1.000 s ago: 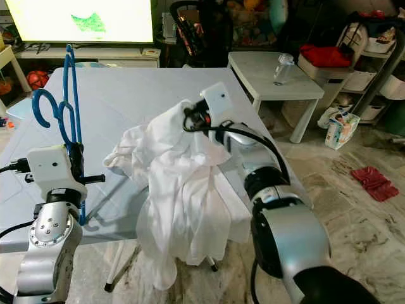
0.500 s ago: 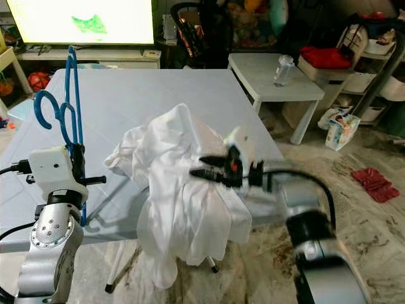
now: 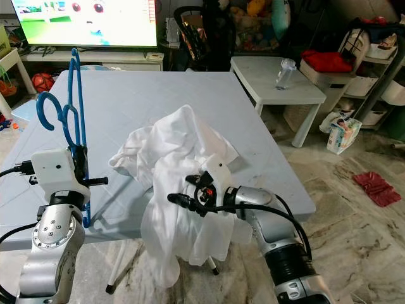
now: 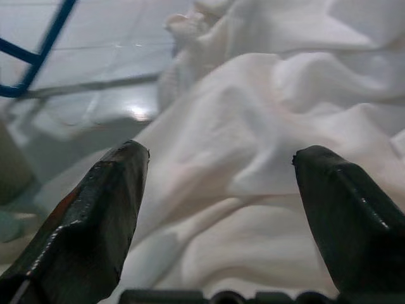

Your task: Hang hanger

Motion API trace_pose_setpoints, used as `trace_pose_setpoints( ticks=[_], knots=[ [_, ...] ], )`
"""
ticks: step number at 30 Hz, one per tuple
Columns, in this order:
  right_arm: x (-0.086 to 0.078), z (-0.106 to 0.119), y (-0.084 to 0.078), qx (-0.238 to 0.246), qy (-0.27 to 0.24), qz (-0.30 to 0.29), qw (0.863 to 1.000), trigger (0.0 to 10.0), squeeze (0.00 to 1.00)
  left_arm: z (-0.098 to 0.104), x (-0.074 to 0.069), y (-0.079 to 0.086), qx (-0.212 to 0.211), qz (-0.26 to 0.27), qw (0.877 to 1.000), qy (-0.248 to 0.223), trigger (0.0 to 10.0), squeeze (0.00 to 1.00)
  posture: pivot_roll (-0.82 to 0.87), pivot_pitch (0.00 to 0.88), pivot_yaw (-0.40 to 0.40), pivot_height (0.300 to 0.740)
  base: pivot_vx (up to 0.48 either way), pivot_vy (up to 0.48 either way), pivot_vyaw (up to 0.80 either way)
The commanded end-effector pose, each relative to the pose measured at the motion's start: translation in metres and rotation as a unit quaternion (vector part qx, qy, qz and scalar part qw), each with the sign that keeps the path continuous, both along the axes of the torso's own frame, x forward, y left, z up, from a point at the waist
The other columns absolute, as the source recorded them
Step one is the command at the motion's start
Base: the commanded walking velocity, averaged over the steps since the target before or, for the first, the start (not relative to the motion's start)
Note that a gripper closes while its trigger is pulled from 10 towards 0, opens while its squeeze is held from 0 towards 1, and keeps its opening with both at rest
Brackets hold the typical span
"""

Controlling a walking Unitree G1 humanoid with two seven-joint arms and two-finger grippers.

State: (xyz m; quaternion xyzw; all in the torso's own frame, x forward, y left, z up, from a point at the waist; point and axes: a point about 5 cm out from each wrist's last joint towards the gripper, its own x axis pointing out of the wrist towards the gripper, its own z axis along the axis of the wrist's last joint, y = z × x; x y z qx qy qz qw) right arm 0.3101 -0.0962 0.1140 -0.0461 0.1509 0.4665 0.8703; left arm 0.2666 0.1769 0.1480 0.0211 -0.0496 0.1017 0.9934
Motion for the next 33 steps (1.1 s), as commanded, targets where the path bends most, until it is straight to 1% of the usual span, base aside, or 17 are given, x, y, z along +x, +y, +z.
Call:
trace_pose_setpoints(
  ticks=[1,3,4,5,6,7,8,16,20,21,23,25,26,28,31,32,33],
  knots=[
    [0.002,0.005,0.000,-0.024,-0.034,-0.012,0.999,10.0,1.00,-0.026,-0.003,0.001,-0.005,0.001,0.998,0.065,10.0,0.00,0.09,0.000,-0.100,0.740,0.000,0.000,0.00],
    [0.005,0.009,0.000,-0.055,-0.089,-0.042,0.994,10.0,1.00,-0.026,-0.003,0.001,-0.006,0.001,0.998,0.065,10.0,0.00,0.09,0.000,-0.101,0.740,0.000,0.000,0.00],
    [0.006,0.011,0.000,-0.053,-0.094,-0.048,0.993,10.0,1.00,-0.026,-0.003,0.001,-0.006,0.001,0.998,0.065,10.0,0.00,0.09,0.000,-0.101,0.740,0.000,0.000,0.00],
    [0.006,0.011,0.001,-0.050,-0.093,-0.052,0.993,10.0,0.75,-0.026,-0.003,0.001,-0.006,0.001,0.998,0.065,10.0,0.00,0.09,0.000,-0.101,0.740,0.000,0.000,0.00],
    [0.005,0.010,0.002,-0.052,-0.086,-0.048,0.994,10.0,0.13,-0.025,-0.003,0.001,-0.006,0.001,0.998,0.065,10.0,0.00,0.09,0.000,-0.100,0.740,0.000,0.000,0.00],
    [0.004,0.009,0.002,-0.054,-0.083,-0.047,0.994,10.0,0.13,-0.025,-0.003,0.001,-0.006,0.001,0.998,0.065,10.0,0.00,0.09,0.000,-0.100,0.740,0.000,0.000,0.00],
    [0.002,0.005,0.002,-0.063,-0.075,-0.041,0.994,10.0,0.00,-0.025,-0.003,0.001,-0.006,0.001,0.998,0.065,10.0,0.00,0.09,0.000,-0.100,0.740,0.000,0.000,0.00],
    [-0.017,-0.020,-0.001,-0.093,0.007,0.009,0.996,10.0,0.00,-0.026,-0.004,0.002,-0.006,0.001,0.998,0.066,10.0,0.00,0.09,0.000,-0.100,0.740,0.000,0.000,0.00],
    [-0.017,-0.040,-0.009,-0.135,0.015,-0.013,0.991,10.0,0.00,-0.026,-0.004,0.001,-0.006,0.000,0.998,0.067,10.0,0.00,0.10,0.000,-0.106,0.740,0.000,0.000,0.00],
    [-0.017,-0.042,-0.008,-0.133,0.020,-0.016,0.991,0.0,0.00,-0.026,-0.005,0.001,-0.006,0.000,0.998,0.067,10.0,0.00,0.10,0.000,-0.106,0.740,0.000,0.000,0.00],
    [-0.018,-0.044,-0.008,-0.131,0.024,-0.018,0.991,0.0,0.00,-0.026,-0.005,0.001,-0.006,0.000,0.998,0.067,10.0,0.00,0.10,0.000,-0.106,0.740,0.000,0.000,0.00],
    [-0.013,-0.049,-0.008,-0.140,0.025,-0.054,0.988,0.0,0.00,-0.026,-0.006,0.002,-0.006,0.002,0.998,0.068,10.0,0.00,0.11,0.000,-0.109,0.740,0.000,0.000,0.00],
    [-0.013,-0.049,-0.008,-0.140,0.025,-0.054,0.988,0.0,0.00,-0.026,-0.006,0.002,-0.006,0.002,0.998,0.068,10.0,0.00,0.11,0.000,-0.109,0.740,0.000,0.000,0.00],
    [-0.005,-0.050,-0.007,-0.131,0.024,-0.096,0.986,0.0,0.00,-0.026,-0.006,0.003,-0.005,0.003,0.998,0.067,10.0,0.00,0.11,0.000,-0.110,0.740,0.000,0.000,0.00],
    [0.002,-0.048,-0.006,-0.115,0.025,-0.124,0.985,0.0,0.00,-0.026,-0.006,0.003,-0.005,0.004,0.998,0.067,10.0,0.00,0.12,0.000,-0.111,0.740,0.000,0.000,0.00],
    [0.013,-0.044,-0.003,-0.094,0.029,-0.158,0.983,0.0,0.00,-0.025,-0.006,0.003,-0.005,0.005,0.998,0.067,10.0,0.00,0.12,0.000,-0.113,0.740,0.000,0.000,0.00],
    [0.016,-0.043,-0.003,-0.091,0.029,-0.164,0.982,0.0,0.00,-0.025,-0.006,0.003,-0.006,0.005,0.998,0.066,10.0,0.00,0.12,0.000,-0.113,0.740,0.000,0.000,0.00]
  ],
)
